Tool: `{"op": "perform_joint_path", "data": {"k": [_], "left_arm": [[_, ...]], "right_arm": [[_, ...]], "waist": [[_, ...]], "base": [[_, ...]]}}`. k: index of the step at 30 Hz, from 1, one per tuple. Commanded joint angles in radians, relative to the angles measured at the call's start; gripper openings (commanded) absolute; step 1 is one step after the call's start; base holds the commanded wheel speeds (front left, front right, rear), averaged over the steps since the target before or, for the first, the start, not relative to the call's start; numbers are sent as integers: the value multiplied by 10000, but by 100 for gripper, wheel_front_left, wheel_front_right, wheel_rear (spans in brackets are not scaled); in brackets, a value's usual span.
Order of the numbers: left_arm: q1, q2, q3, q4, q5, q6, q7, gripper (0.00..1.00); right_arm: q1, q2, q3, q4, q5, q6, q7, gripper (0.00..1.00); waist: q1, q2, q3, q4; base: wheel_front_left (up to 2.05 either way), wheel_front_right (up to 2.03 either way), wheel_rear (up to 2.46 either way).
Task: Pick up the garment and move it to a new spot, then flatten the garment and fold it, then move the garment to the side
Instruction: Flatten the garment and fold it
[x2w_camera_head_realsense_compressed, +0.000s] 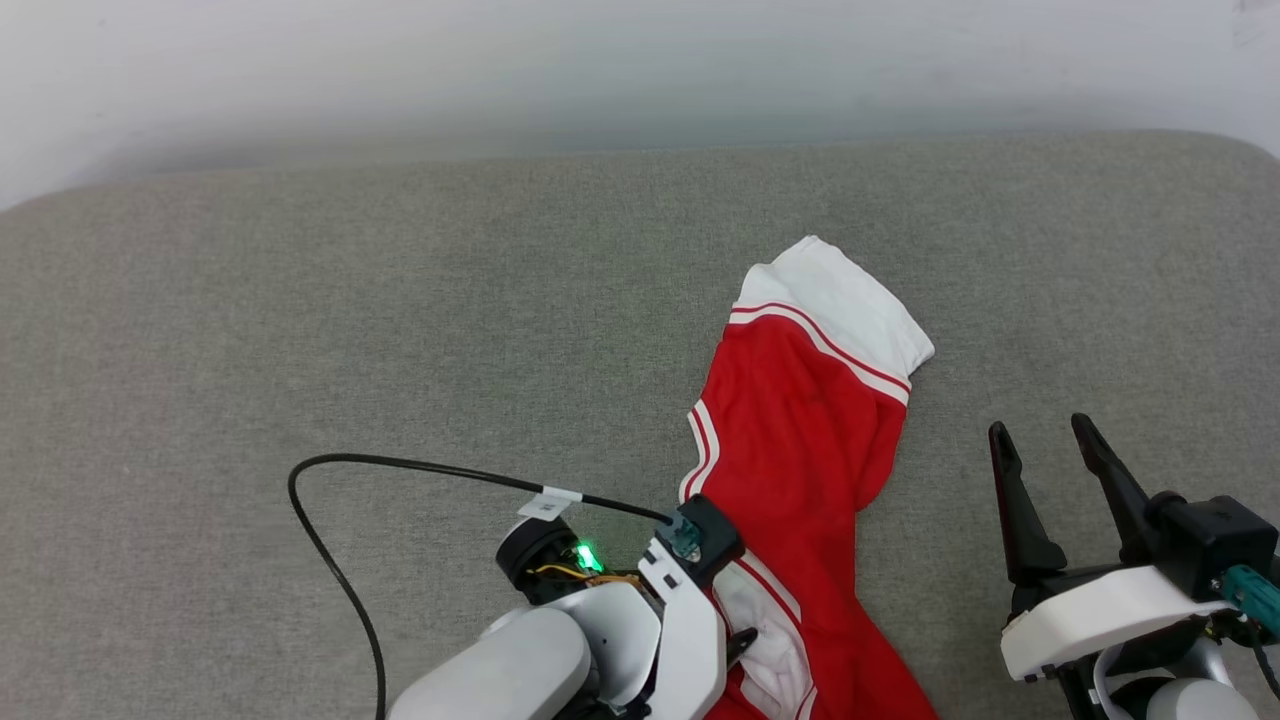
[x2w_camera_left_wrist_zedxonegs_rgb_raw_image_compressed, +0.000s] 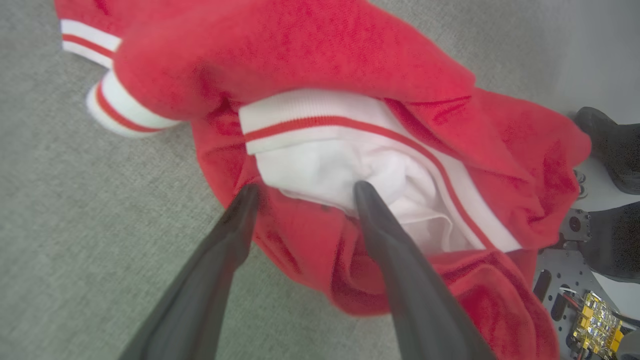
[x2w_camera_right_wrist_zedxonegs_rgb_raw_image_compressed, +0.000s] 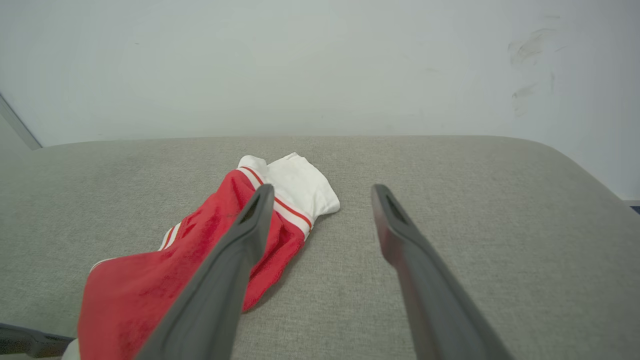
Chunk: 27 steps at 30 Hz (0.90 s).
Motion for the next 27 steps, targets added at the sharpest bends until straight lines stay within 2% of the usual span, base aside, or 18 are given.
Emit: {"op": "perform_joint_path", "data": {"k": [1, 2, 3, 7, 10, 16, 21, 25, 27], "left_arm": [[-86, -53, -67, -6, -98, -40, -35, 70], [-177, -67, -153, -13, -80, -33, -104, 24], [-266, -65, -203, -15, -64, -41, -198, 0], [-468, -43, -182, -31, 77, -20, -795, 0], [-582, 105, 29, -173, 244, 206, -1265, 0], [-189, 1077, 870, -745, 211, 1107, -1777, 0], [846, 2115, 1791, -849, -484, 1987, -1879, 0], [1895, 2540, 2535, -368, -1399, 2464, -2077, 0], [2243, 2568, 2726, -37, -1740, 2492, -2173, 0]], "right_arm": [[-146, 2, 12, 25, 52, -3, -77, 100], [-161, 2, 8, 51, 47, -5, -78, 100], [-170, 2, 11, 86, 37, -3, -71, 100], [-261, 2, -21, 203, 14, -3, -111, 100], [-206, 2, -147, 267, 3, -3, -137, 100], [-56, 0, -195, 342, 39, -5, -128, 100], [-10, 0, -190, 292, 51, -5, -102, 100], [-66, 0, -193, 201, 16, -3, -91, 100], [-120, 0, -189, 141, -29, -3, -103, 100]], "waist": [[0, 0, 88, -27], [0, 0, 119, -19], [0, 0, 142, -7], [0, 0, 109, 86], [0, 0, -18, 265], [0, 0, -289, 630], [0, 0, -315, 779], [0, 0, -207, 814], [0, 0, -159, 811]], "base": [[0, 0, 0], [0, 0, 0], [0, 0, 0], [0, 0, 0], [0, 0, 0], [0, 0, 0], [0, 0, 0], [0, 0, 0], [0, 0, 0]]}}
